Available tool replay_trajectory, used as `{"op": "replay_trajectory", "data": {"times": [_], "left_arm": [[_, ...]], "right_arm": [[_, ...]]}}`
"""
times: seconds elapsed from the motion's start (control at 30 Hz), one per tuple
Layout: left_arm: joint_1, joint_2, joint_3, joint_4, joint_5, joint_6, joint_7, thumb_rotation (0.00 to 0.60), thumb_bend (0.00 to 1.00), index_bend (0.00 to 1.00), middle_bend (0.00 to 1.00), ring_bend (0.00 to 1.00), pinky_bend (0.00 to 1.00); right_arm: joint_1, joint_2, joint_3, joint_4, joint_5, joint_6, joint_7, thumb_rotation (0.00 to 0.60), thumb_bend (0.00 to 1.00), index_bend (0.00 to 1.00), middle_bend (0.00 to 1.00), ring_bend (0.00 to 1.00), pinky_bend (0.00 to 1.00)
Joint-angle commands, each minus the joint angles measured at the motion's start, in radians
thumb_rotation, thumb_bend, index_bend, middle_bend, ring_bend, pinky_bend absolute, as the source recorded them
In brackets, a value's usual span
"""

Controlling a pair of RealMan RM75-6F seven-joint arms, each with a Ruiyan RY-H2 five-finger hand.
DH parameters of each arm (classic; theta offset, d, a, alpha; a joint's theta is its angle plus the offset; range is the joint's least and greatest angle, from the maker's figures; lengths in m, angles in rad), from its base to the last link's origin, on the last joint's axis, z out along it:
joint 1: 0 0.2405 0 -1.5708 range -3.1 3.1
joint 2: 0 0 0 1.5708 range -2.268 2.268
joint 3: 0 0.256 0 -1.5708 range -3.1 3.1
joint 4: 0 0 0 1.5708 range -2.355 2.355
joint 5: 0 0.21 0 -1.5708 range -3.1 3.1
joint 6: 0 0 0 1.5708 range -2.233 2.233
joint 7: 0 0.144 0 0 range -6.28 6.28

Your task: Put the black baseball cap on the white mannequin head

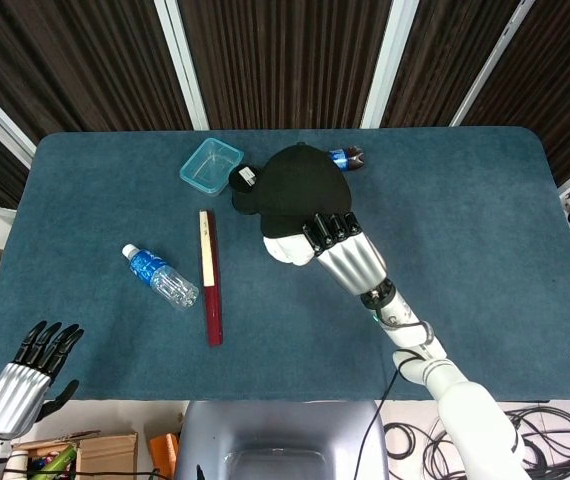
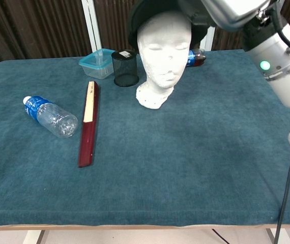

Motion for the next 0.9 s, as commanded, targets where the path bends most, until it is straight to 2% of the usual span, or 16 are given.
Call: {"op": "replay_trajectory", "data": {"times": [0.03, 0.2, 0.27, 0.3, 0.4, 0.43, 0.47, 0.53, 0.63, 0.9], "left_arm": [[-0.002, 0.000, 0.000, -0.002, -0.001, -0.005, 0.001, 0.600, 0.32, 0.00, 0.12, 0.07, 0.07], [-0.005, -0.001, 0.000, -0.005, -0.002, -0.010, 0.002, 0.600, 0.32, 0.00, 0.12, 0.07, 0.07], [-0.005, -0.001, 0.000, -0.004, -0.002, -0.010, 0.000, 0.600, 0.32, 0.00, 0.12, 0.07, 0.07], [-0.005, -0.001, -0.001, -0.004, -0.002, -0.010, -0.001, 0.600, 0.32, 0.00, 0.12, 0.07, 0.07], [-0.005, 0.000, -0.001, -0.003, -0.003, -0.011, -0.003, 0.600, 0.31, 0.00, 0.12, 0.07, 0.07], [-0.005, 0.000, -0.001, -0.002, -0.003, -0.010, -0.004, 0.600, 0.32, 0.00, 0.12, 0.07, 0.07], [-0.005, 0.001, -0.001, -0.002, -0.003, -0.010, -0.005, 0.600, 0.32, 0.00, 0.12, 0.07, 0.07], [-0.005, 0.001, -0.001, -0.002, -0.003, -0.009, -0.006, 0.600, 0.32, 0.00, 0.12, 0.07, 0.07], [-0.006, 0.000, -0.001, -0.001, -0.003, -0.012, -0.008, 0.600, 0.32, 0.00, 0.12, 0.07, 0.07], [-0.004, -0.001, 0.001, -0.002, -0.002, -0.008, -0.005, 0.600, 0.32, 0.00, 0.12, 0.07, 0.07]], "right_arm": [[-0.012, -0.009, -0.013, 0.012, -0.013, 0.004, 0.008, 0.600, 0.48, 1.00, 0.73, 0.72, 0.89], [-0.032, -0.026, -0.036, 0.032, -0.032, -0.002, 0.012, 0.600, 0.48, 1.00, 0.73, 0.72, 0.87], [-0.043, -0.033, -0.039, 0.038, -0.031, -0.017, -0.004, 0.600, 0.46, 0.95, 0.72, 0.70, 0.80], [-0.047, -0.035, -0.042, 0.039, -0.033, -0.021, -0.008, 0.600, 0.45, 0.89, 0.70, 0.67, 0.76], [-0.071, -0.041, -0.041, 0.036, -0.023, -0.057, -0.054, 0.600, 0.40, 0.51, 0.51, 0.51, 0.59], [-0.076, -0.041, -0.038, 0.031, -0.019, -0.063, -0.071, 0.600, 0.38, 0.33, 0.41, 0.41, 0.52], [-0.082, -0.041, -0.036, 0.023, -0.015, -0.067, -0.085, 0.600, 0.36, 0.20, 0.34, 0.36, 0.47], [-0.093, -0.033, -0.035, -0.001, -0.013, -0.068, -0.096, 0.600, 0.33, 0.04, 0.23, 0.26, 0.41], [-0.105, -0.014, -0.036, -0.035, -0.018, -0.057, -0.101, 0.600, 0.31, 0.00, 0.17, 0.21, 0.37], [-0.162, 0.056, -0.038, -0.158, -0.030, -0.006, -0.108, 0.600, 0.29, 0.00, 0.14, 0.19, 0.35]]}}
